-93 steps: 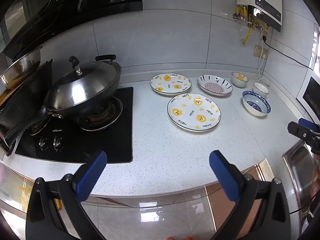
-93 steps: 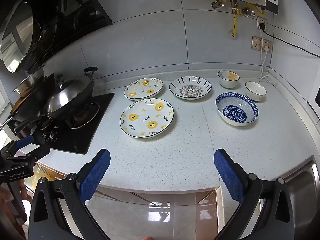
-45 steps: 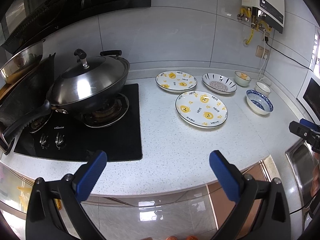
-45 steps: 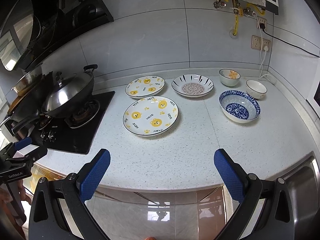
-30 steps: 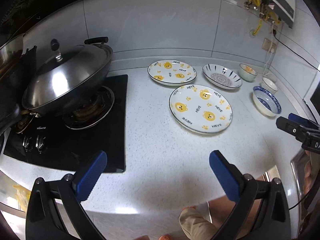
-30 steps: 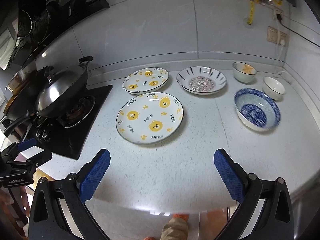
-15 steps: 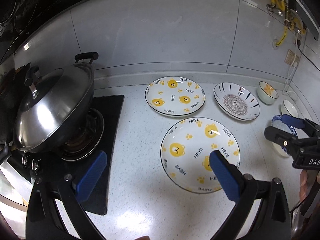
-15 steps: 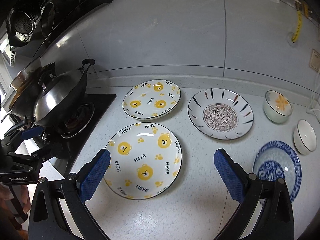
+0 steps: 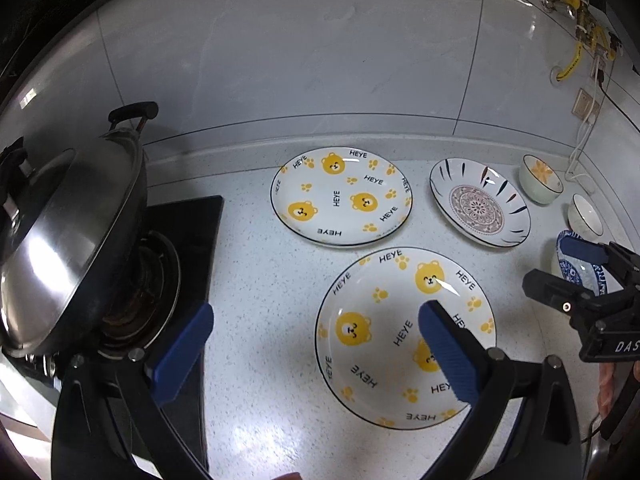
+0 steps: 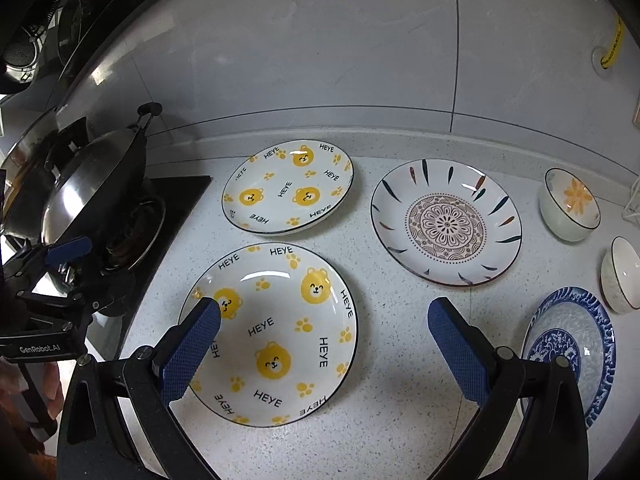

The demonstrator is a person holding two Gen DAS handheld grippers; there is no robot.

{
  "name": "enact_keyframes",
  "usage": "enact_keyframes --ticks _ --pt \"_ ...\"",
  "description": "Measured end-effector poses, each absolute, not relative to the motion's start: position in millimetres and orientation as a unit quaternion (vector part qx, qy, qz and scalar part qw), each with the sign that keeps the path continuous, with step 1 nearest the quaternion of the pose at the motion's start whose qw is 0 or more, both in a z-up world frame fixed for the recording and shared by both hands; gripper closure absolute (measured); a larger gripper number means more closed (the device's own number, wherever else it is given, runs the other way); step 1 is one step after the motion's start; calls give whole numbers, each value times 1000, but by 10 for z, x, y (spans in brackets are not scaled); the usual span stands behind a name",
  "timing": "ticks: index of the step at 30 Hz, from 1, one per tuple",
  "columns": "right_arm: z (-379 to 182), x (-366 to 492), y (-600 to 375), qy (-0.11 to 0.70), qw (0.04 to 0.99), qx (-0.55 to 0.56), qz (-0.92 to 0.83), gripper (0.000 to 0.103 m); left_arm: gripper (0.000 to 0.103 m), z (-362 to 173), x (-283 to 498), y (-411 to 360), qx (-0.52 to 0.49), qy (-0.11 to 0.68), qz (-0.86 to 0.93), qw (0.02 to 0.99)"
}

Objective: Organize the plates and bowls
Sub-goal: 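Reach the right gripper to the larger bear-print plate and grasp its rim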

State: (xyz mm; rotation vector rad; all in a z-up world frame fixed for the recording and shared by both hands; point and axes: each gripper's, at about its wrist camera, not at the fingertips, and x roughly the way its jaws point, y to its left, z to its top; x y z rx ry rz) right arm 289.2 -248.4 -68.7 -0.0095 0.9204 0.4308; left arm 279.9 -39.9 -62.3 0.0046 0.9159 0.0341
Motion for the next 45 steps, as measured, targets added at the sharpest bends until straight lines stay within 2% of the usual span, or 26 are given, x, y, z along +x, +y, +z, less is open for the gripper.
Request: enact_keyframes --ticks 21,30,32,38,41,43,45 --pt "-1308 3077 -2308 509 850 23 136 1 0 -1265 3303 -285 20 491 -61 869" --pt "-1547 3135 -2304 530 836 18 139 1 8 -1609 3384 -380 11 512 -74 856" --pt "-1582 3149 -2308 534 833 19 142 4 10 -1687 3382 -407 12 520 -75 851" --pt "-1660 3194 -2332 547 823 14 151 25 17 -1854 3417 -430 -5 540 -83 838" --pt "-1712 3220 -2361 557 815 18 157 41 18 -1913 3432 -437 -21 549 -91 830" --pt "-1747 3242 -2386 562 811 21 161 57 21 -1953 3433 -438 -29 553 -94 827" --pt "-1787 3263 -2406 568 805 27 168 65 24 -2004 3440 -431 -40 561 -99 821"
